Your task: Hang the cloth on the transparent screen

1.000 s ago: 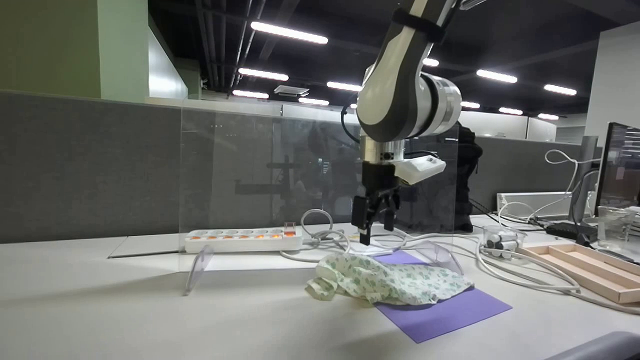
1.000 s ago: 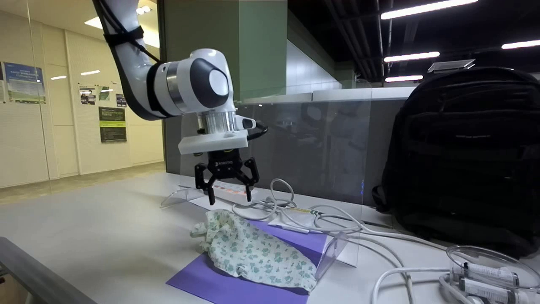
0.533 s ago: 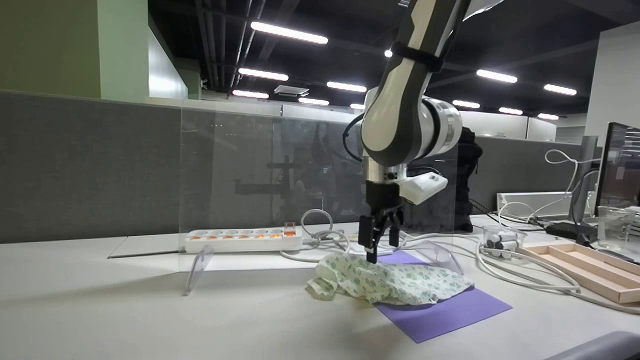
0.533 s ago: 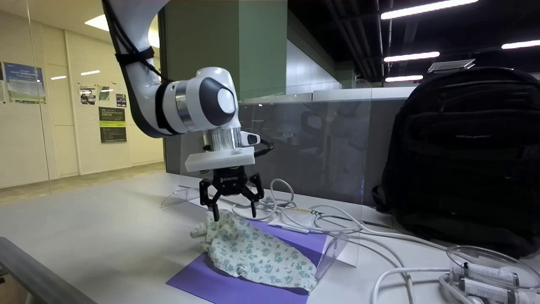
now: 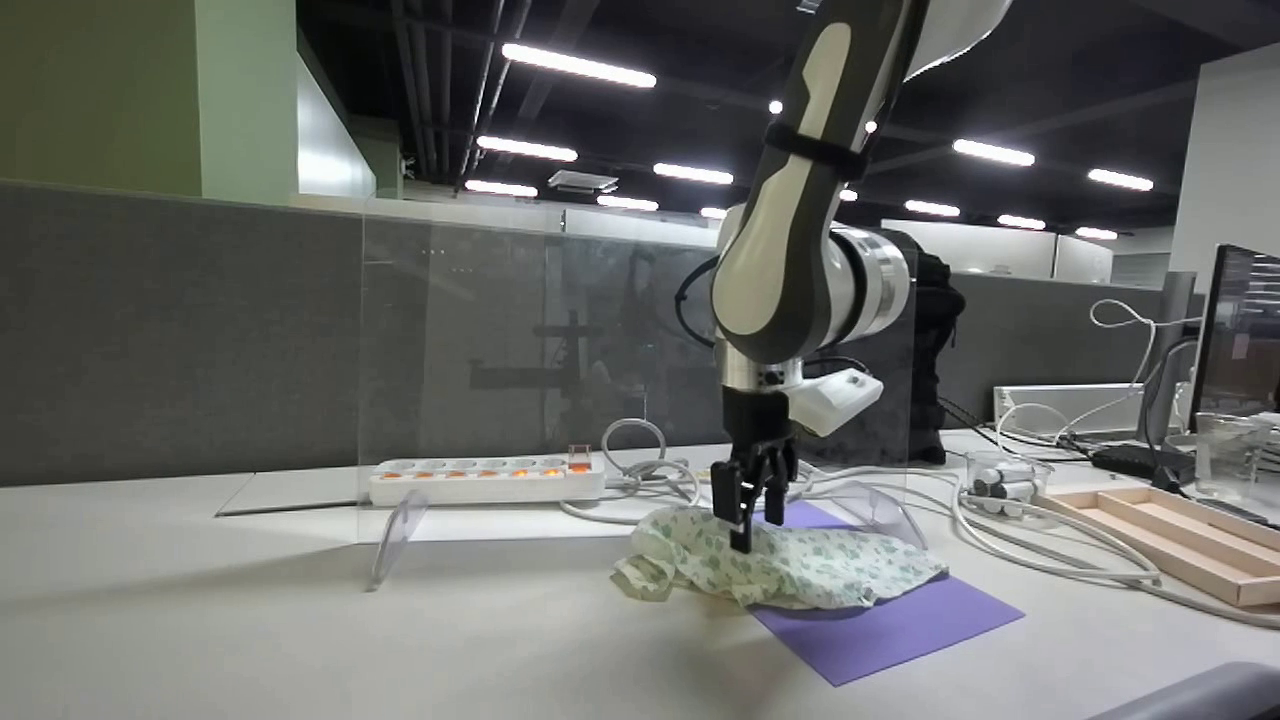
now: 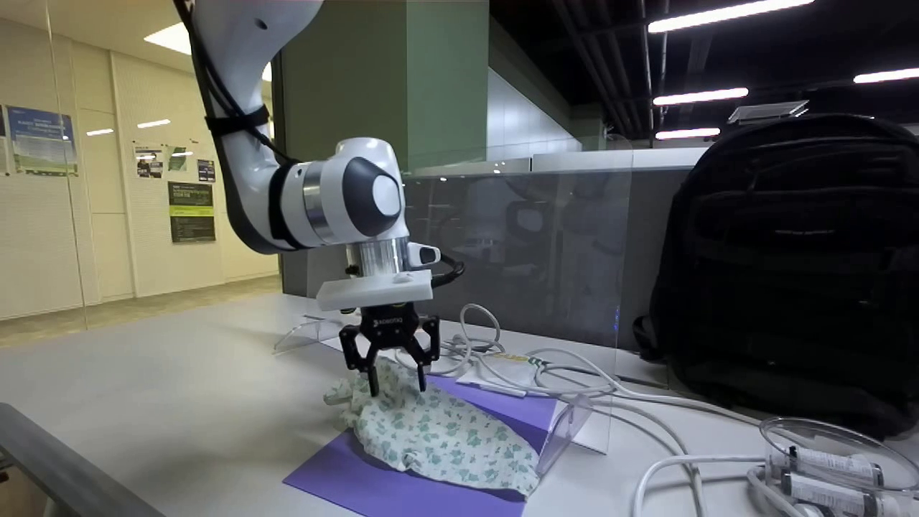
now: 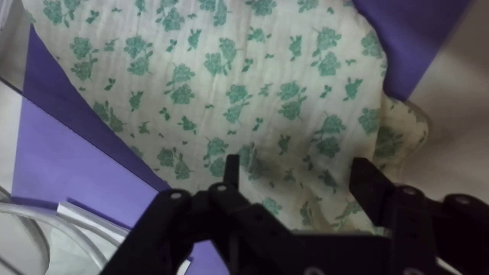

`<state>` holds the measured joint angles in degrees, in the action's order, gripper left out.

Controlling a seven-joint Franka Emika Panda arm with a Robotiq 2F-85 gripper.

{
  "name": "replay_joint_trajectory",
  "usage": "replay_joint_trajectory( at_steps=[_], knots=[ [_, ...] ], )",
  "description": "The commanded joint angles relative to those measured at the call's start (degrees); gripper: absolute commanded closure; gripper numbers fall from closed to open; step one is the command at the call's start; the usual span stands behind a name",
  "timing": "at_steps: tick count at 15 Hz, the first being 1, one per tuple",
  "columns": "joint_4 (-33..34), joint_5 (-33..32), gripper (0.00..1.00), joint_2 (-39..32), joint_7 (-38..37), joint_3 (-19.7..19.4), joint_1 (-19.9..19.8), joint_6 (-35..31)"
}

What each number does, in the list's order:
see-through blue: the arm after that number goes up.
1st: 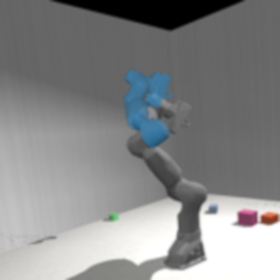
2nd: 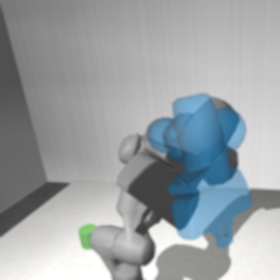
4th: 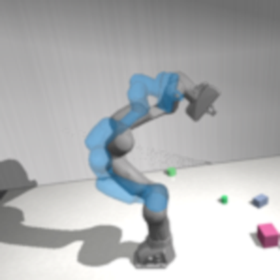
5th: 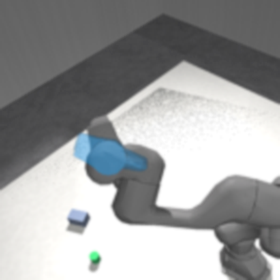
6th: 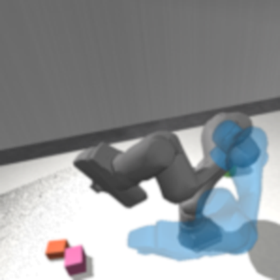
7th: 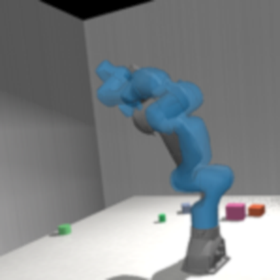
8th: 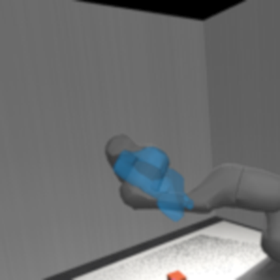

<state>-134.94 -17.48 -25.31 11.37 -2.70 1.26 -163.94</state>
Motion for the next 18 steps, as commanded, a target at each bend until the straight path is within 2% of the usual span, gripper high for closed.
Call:
replay_joint_trajectory(
  at_steps=[1,5,8,13,18],
  knots=[
    [1.16,-0.68,0.55,-1.04,-0.63,-0.97,0.99,-0.85],
    [1.27,-0.13,0.84,-1.34,-0.12,-0.42,0.67,-0.89],
    [1.21,0.5,0.99,-1.23,0.6,0.39,0.07,-0.58],
    [0.06,2.92,1.0,1.24,4.01,4.19,-1.91,-0.23],
    [-0.72,5.79,1.0,6.56,8.04,8.64,-3.33,0.14]
  ],
)
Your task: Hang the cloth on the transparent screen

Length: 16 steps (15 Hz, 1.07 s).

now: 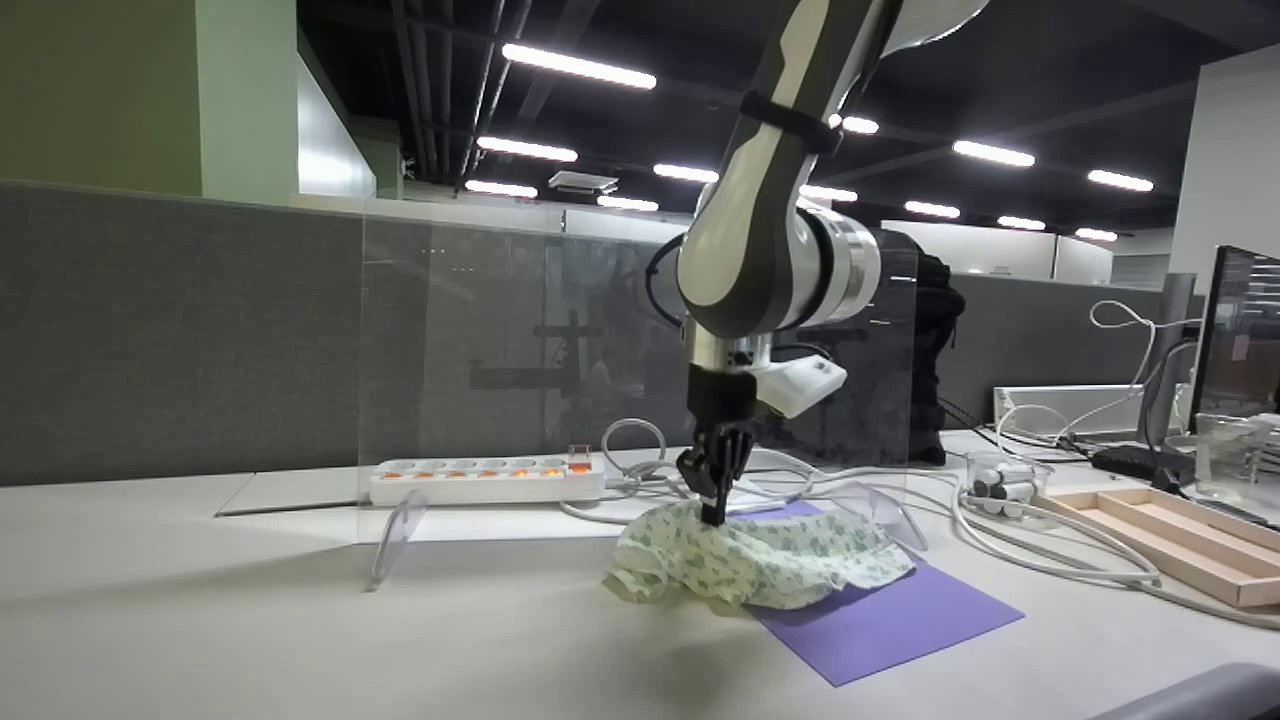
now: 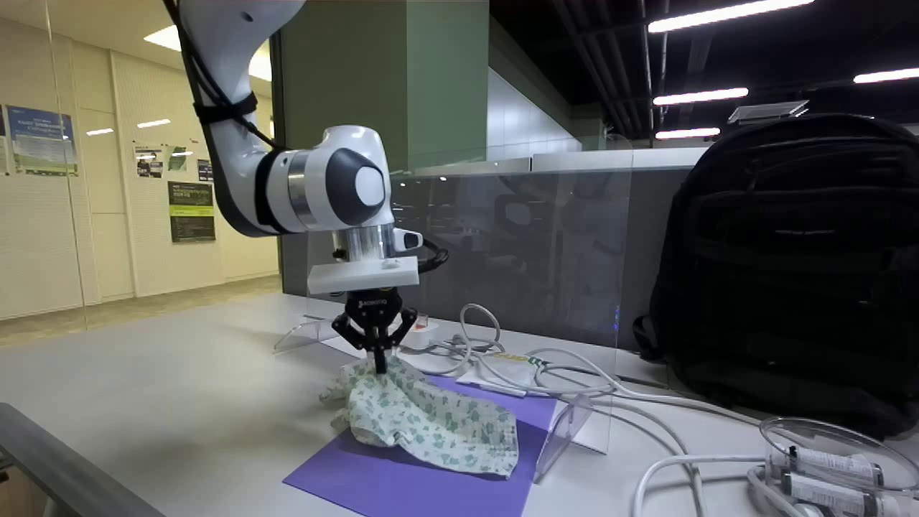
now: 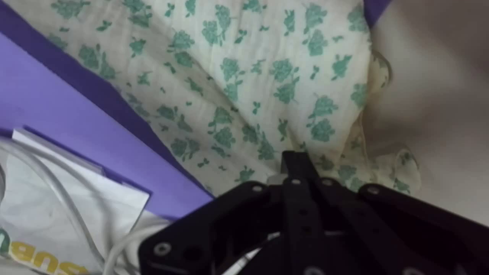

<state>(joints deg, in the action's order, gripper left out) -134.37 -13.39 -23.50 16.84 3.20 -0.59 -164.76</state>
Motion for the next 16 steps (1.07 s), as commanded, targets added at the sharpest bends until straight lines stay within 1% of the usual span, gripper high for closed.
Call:
replay_joint_trajectory(
  at_steps=[1,5,8,14,15,16],
  knots=[
    [-1.09,1.4,1.0,6.03,2.31,2.43,-0.79,1.74],
    [0.01,4.03,1.0,11.72,4.48,3.99,-1.06,7.26],
    [1.12,7.03,1.0,16.64,7.98,4.44,-0.59,13.86],
    [5.89,12.11,1.0,24.85,16.44,3.28,1.47,27.6],
    [4.12,10.32,0.99,22.43,13.74,2.86,1.88,23.27],
    [4.86,10.92,0.99,23.62,14.74,2.72,2.1,25.2]
  ],
)
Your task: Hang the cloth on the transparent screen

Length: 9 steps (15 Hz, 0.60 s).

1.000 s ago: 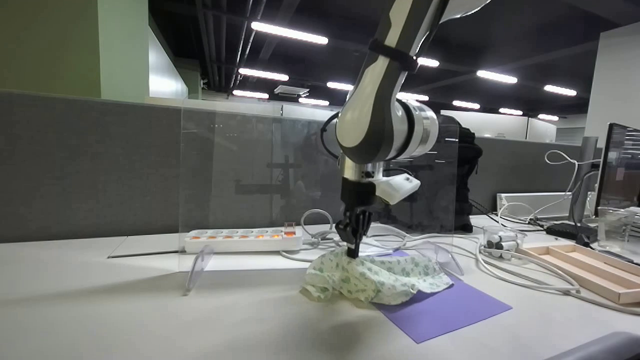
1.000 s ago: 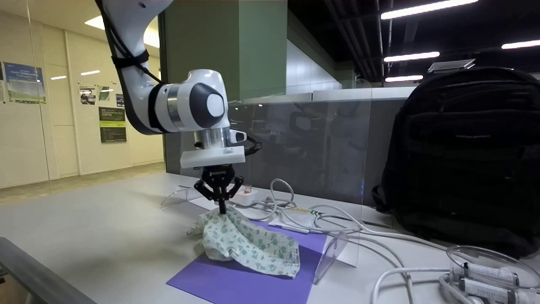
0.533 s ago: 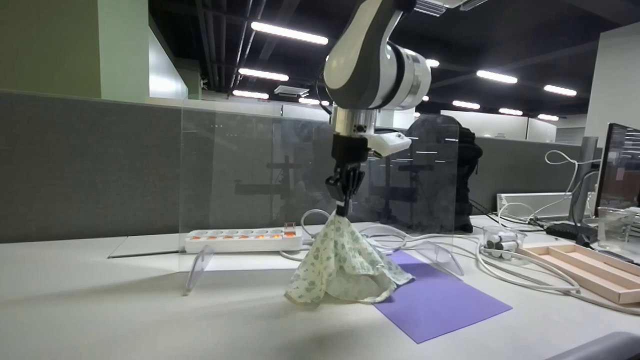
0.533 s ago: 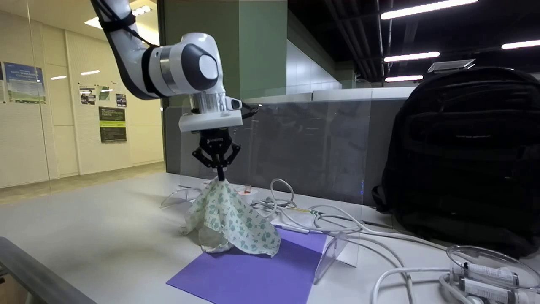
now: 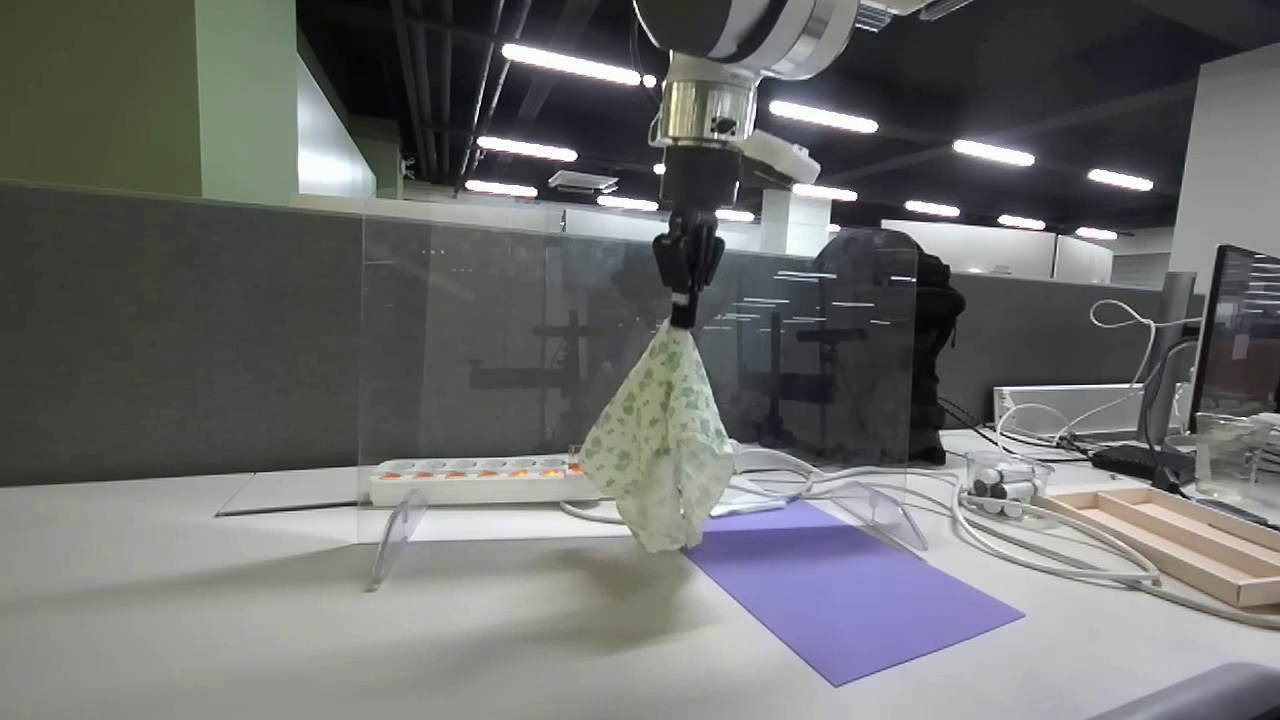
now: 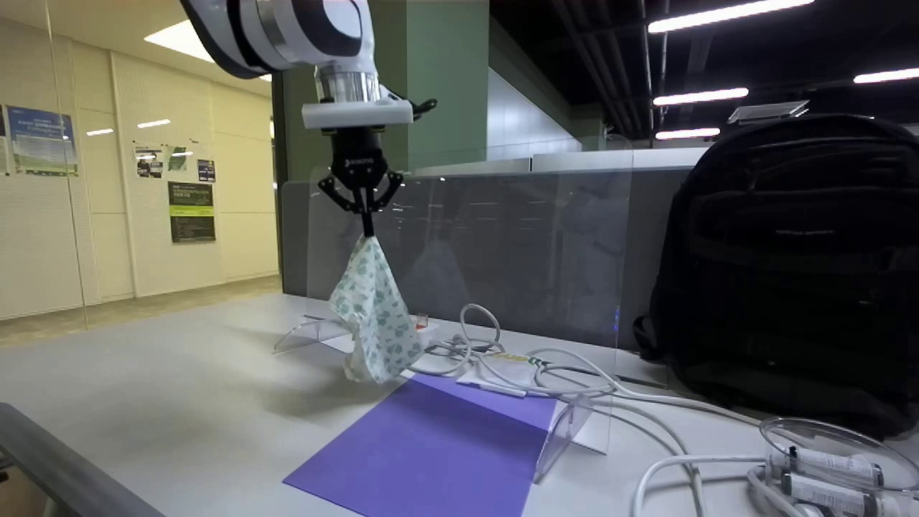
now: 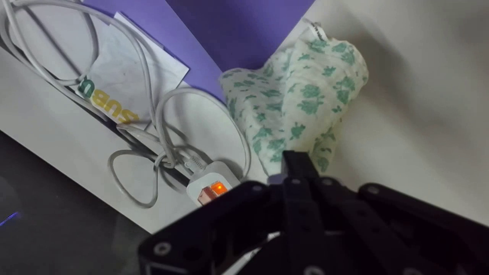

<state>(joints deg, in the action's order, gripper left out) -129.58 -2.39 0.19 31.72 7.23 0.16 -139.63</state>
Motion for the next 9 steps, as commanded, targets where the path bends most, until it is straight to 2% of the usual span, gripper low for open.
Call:
replay_joint_trajectory(
  at_steps=[1,4,9],
  knots=[
    [0.41,0.16,0.99,0.84,0.32,-1.41,1.51,1.15],
    [0.11,0.68,1.0,1.19,0.02,-1.35,1.73,2.02],
    [0.7,3.89,1.0,2.67,0.85,-0.32,4.29,-0.71]
  ],
)
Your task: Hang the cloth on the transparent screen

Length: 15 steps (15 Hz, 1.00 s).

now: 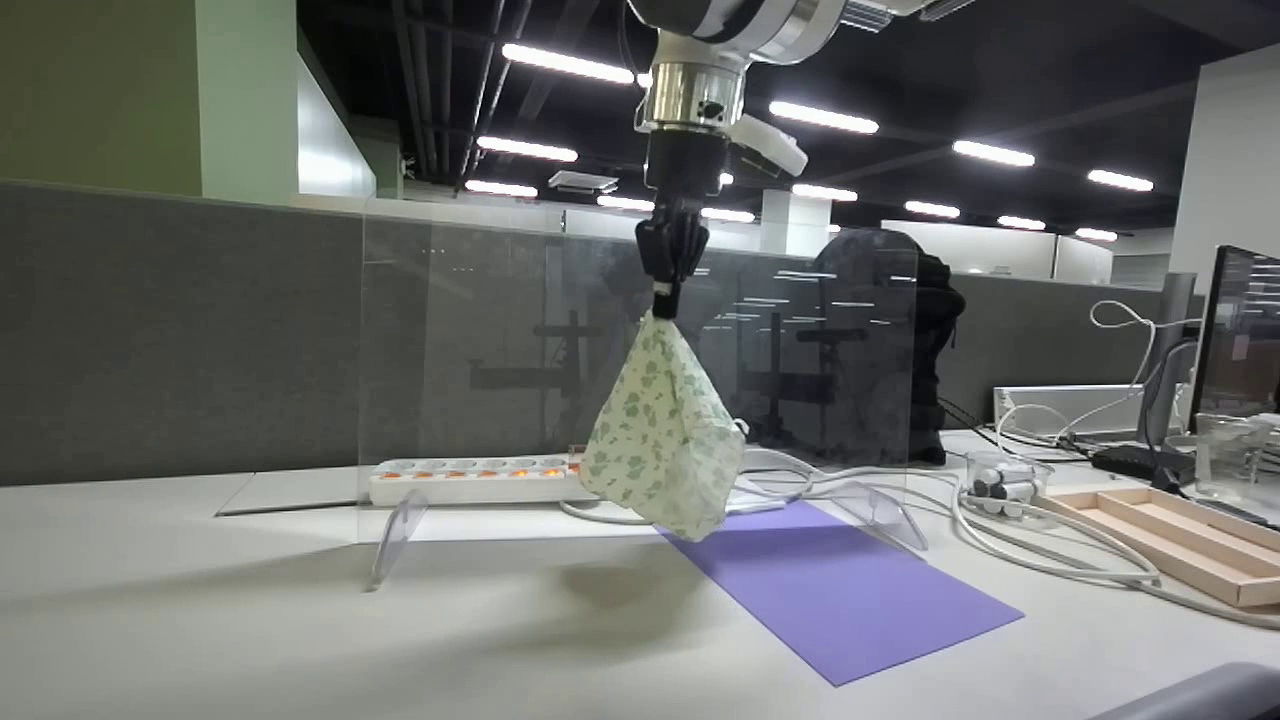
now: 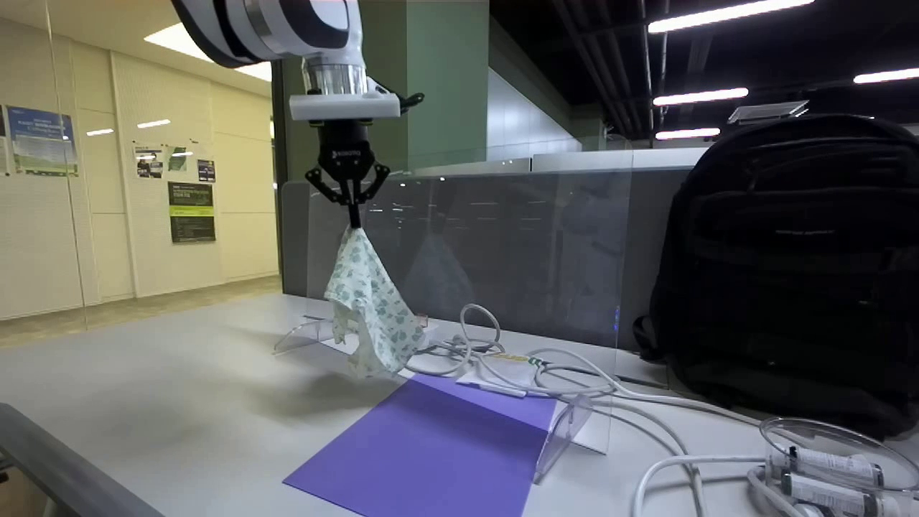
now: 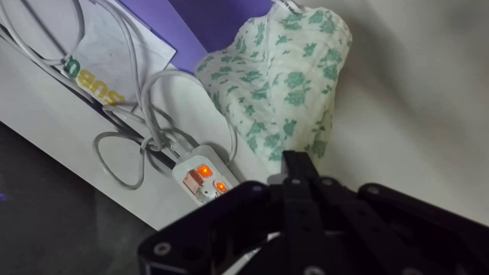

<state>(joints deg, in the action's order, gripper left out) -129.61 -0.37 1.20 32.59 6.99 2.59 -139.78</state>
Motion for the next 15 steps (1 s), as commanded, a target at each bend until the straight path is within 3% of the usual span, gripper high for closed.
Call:
replay_joint_trajectory(
  at_steps=[1,9,15],
  knots=[
    [1.21,1.88,1.0,1.98,-0.5,0.03,2.41,-1.07],
    [8.97,-0.14,1.0,3.55,-4.19,-0.11,4.6,-6.41],
    [19.42,-7.96,1.0,1.88,-13.06,-0.14,3.44,-8.78]
  ],
)
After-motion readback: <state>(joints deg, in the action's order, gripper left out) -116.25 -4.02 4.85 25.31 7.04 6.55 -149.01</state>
